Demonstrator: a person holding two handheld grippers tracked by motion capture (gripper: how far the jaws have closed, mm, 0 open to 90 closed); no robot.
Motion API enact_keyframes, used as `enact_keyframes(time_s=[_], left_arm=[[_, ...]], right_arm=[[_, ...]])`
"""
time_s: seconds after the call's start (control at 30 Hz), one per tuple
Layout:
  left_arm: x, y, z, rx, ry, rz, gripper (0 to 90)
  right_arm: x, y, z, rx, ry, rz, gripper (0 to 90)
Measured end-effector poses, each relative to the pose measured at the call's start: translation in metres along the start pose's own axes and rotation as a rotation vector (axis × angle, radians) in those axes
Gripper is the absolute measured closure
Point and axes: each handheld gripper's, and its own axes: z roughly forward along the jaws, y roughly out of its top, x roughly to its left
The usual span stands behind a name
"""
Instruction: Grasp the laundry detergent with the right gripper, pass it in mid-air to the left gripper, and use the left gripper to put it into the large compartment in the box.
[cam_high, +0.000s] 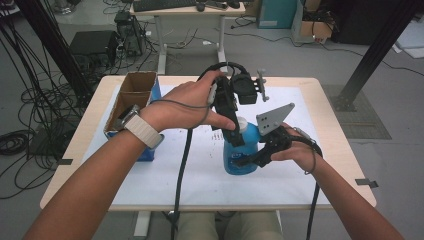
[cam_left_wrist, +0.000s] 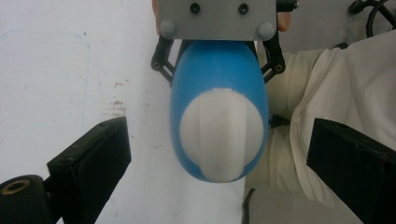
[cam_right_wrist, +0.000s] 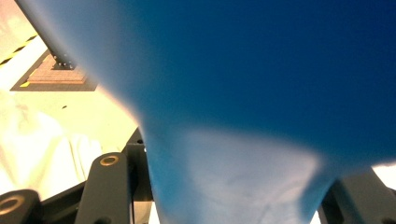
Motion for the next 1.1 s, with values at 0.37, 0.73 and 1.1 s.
enact_keyframes(time_s=[0.37,0.73,1.1], left_arm=[[-0.0001,0.0008,0.0015,0.004,0.0,0.001,6.9],[-0.0002,0.0011,0.0022,0.003,-0.003,0.003,6.9],[-0.0009,0.0015,0.0019,0.006,-0.003,0.005,6.9]], right_arm=[[0.0023,0.0004,-0.001,0.004,0.001,0.012,42.5],[0.0022,-0.0002,-0.0006,0.006,0.001,0.015,42.5],[0.0021,-0.0002,0.0,0.008,0.001,0.016,42.6]])
